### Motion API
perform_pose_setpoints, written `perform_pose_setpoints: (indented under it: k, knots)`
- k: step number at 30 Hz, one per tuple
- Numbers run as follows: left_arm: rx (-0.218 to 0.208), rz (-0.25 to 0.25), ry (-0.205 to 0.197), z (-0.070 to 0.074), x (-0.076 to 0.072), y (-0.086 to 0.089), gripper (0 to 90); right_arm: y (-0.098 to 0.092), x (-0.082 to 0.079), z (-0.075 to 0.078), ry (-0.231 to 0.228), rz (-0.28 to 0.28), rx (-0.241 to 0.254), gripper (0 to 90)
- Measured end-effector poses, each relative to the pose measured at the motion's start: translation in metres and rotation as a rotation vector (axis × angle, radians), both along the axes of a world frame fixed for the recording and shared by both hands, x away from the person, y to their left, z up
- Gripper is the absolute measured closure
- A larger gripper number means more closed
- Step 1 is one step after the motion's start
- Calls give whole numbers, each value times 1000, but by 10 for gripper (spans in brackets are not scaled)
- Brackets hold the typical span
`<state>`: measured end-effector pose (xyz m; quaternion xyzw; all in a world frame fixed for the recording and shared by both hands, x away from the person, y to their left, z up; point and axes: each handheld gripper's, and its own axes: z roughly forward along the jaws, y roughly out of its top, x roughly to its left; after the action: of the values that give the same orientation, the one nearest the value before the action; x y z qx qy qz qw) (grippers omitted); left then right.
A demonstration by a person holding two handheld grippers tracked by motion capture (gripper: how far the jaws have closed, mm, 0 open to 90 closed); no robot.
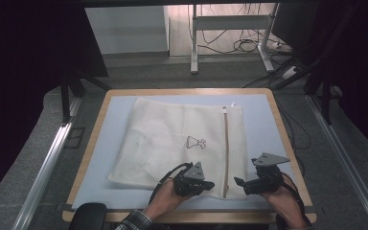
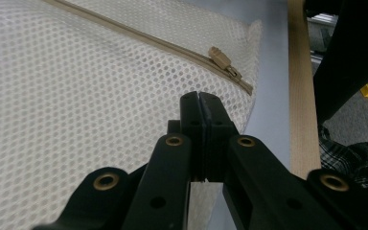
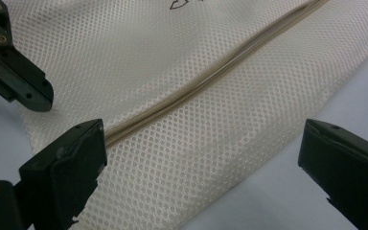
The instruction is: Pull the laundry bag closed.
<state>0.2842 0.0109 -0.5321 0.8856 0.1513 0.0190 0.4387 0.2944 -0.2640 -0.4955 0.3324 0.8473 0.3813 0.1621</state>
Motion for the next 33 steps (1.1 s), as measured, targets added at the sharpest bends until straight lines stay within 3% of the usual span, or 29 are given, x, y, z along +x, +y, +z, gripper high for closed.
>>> perform_pose_setpoints:
  k: [4, 6, 9, 11, 17, 24, 28, 33]
  knots:
    - [19, -10, -11, -3, -1, -5, 889, 1, -1, 0, 4, 4, 12, 27]
    - [57, -16, -30, -5, -1, -5, 889, 2, -1, 0, 19, 14, 21, 27]
    - [41, -6, -19, -8, -2, -6, 893, 6, -2, -1, 36, 28, 6, 43]
    - [63, -20, -31, -7, -1, -4, 894, 8, -3, 0, 47, 41, 11, 73]
    - [53, -13, -12, -8, 1, -4, 893, 14, -6, 1, 82, 114, 10, 322]
    - [63, -16, -15, -8, 1, -3, 892, 22, -8, -3, 140, 178, 14, 469]
    - [54, -12, -11, -8, 0, -4, 891, 27, -9, -4, 139, 248, 18, 555]
    - [54, -11, -12, -8, 0, -4, 891, 30, -9, -5, 143, 291, 13, 621]
